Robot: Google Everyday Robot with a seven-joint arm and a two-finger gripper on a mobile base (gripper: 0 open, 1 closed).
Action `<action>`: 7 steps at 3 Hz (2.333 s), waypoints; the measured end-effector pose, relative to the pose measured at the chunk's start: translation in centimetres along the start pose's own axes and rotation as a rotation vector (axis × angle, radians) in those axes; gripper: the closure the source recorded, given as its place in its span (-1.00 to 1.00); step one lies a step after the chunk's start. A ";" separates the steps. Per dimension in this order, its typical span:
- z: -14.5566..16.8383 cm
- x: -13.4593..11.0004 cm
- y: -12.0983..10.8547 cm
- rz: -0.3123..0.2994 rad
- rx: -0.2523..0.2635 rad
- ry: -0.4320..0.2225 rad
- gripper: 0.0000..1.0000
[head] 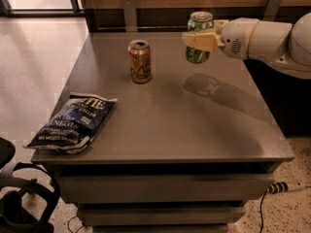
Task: Move green can near blue chip bag
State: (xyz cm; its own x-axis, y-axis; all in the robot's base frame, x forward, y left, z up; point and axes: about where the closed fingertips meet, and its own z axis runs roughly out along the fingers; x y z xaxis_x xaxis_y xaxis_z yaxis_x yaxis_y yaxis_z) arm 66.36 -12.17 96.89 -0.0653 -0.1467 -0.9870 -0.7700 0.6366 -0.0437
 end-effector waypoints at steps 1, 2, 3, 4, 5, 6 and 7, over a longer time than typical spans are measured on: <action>-0.9 0.6 3.2 0.021 -0.011 0.010 1.00; -0.6 1.5 6.9 0.029 -0.038 0.033 1.00; 1.4 2.7 11.2 -0.001 -0.101 0.045 1.00; 1.4 2.7 11.2 -0.001 -0.101 0.045 1.00; 2.3 2.7 12.2 -0.016 -0.111 0.023 1.00; 3.1 2.9 13.7 -0.034 -0.111 -0.020 1.00; 3.5 2.9 15.6 -0.047 -0.112 -0.047 1.00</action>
Offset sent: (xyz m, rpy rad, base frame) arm -0.0910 0.0625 -0.0316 -0.0176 0.0812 0.0552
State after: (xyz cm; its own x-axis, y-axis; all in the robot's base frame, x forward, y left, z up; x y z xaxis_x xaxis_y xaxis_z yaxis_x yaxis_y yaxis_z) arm 56.33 -0.04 92.77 0.0006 -0.1370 -0.9906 -0.8376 0.5410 -0.0753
